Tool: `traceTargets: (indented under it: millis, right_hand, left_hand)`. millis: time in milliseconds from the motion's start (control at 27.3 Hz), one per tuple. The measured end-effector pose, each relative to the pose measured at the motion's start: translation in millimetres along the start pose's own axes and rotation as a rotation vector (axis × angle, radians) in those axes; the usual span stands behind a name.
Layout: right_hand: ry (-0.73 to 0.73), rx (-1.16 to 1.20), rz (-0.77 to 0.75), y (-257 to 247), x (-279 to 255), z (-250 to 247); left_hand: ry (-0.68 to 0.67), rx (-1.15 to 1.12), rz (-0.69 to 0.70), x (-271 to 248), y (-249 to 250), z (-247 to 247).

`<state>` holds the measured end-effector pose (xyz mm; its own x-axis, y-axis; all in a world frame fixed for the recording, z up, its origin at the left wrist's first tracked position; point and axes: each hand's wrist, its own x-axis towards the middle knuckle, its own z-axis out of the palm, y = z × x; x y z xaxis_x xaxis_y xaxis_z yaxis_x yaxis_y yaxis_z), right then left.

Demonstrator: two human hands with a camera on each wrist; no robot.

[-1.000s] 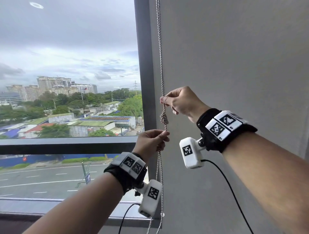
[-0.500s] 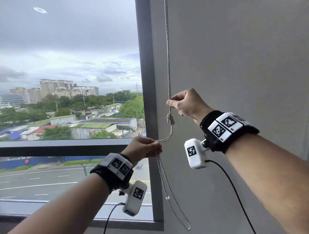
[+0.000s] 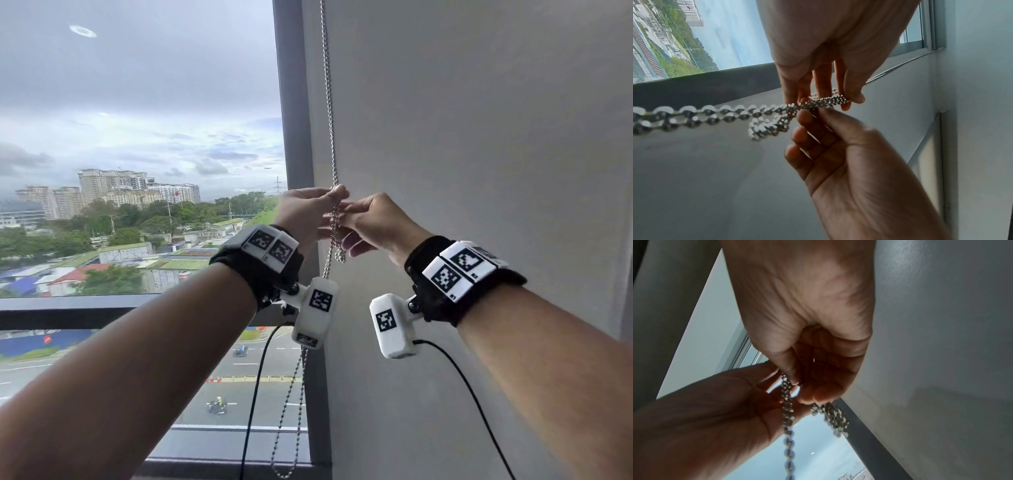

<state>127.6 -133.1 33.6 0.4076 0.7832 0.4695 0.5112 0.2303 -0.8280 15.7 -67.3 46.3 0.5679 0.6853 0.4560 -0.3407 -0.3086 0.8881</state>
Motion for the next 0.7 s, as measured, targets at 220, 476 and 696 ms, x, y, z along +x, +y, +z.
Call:
traceTargets:
  millis: [220, 476, 696]
  right_hand:
    - [-0.022, -0.1, -0.035, -2, -12, 2]
    - [0.244, 0.06, -0.052, -18, 5, -1]
    - [0.052, 0.288, 0.046, -33, -2, 2]
  left_hand:
    - [-0.016, 0.05, -0.04, -5, 1, -9]
    - [0.001, 0.138, -0.038, -8, -1, -16]
    - [-0.042, 0.164, -0.11, -6, 0, -13]
